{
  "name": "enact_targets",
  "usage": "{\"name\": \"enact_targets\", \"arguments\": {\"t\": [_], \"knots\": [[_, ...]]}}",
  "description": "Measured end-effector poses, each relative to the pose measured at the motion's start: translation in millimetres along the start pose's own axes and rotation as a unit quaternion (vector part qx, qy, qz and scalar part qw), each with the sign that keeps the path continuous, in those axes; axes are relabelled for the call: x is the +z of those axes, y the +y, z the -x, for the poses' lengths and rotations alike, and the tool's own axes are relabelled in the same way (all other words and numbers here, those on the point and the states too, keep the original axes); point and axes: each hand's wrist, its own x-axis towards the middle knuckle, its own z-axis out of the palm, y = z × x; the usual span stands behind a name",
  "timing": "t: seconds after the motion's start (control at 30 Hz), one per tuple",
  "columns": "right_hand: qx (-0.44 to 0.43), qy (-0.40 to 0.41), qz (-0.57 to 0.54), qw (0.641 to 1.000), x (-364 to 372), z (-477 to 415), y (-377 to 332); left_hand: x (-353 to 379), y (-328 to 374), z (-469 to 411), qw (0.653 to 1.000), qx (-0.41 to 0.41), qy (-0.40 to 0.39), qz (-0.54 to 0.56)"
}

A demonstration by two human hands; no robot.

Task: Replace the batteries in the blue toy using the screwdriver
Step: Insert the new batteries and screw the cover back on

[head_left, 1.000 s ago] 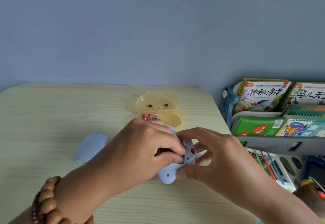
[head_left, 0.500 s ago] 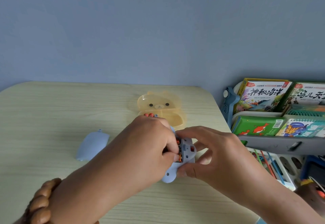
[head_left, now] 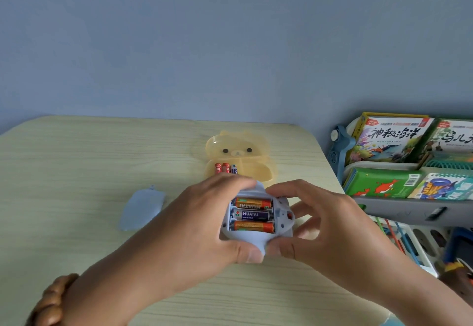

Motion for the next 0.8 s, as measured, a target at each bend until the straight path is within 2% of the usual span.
{"name": "enact_targets", "arguments": {"t": [0.13,0.63,0.8], "knots": [[0.019,0.000,-0.078,0.997,-1.0,-3.9,0.1,6.2,-4.6,-1.5,0.999,0.001,0.030,0.028],[0.109,0.035,-0.109,0.987,12.4,-11.6,-0.3,4.9,-10.8,-4.5,0.997,-0.018,0.036,0.059],[0.109,0.034,-0.136,0.984,13.1,-7.6,-3.7,5.6,-10.1,-5.7,0.996,-0.021,0.036,0.075]]}}
